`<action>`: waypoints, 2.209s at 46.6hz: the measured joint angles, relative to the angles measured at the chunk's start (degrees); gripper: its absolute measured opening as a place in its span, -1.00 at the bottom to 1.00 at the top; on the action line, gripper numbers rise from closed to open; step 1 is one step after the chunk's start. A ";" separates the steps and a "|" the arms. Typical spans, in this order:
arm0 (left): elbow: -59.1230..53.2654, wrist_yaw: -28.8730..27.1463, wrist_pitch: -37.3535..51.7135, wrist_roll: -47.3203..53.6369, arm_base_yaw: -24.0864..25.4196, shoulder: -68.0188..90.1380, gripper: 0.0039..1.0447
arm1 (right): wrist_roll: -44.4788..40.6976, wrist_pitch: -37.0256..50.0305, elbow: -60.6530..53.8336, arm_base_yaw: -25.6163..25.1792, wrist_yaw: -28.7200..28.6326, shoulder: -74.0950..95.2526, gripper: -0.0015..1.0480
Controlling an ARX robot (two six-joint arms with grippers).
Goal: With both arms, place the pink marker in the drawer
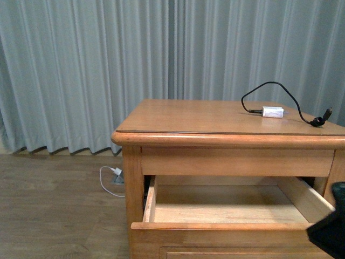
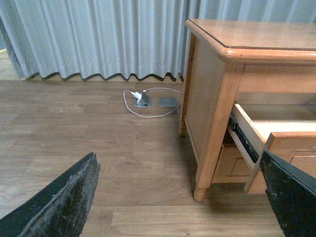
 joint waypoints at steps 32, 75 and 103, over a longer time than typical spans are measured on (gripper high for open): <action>0.00 0.00 0.00 -0.02 0.00 0.00 0.89 | -1.38 18.03 16.70 -3.43 9.07 37.33 0.84; 0.00 0.02 0.00 0.00 0.00 -0.02 0.89 | 0.17 45.86 24.83 -5.18 9.40 53.46 0.84; 0.00 0.02 0.00 0.00 0.00 -0.02 0.89 | 2.56 27.28 7.48 -7.06 -0.33 17.38 0.84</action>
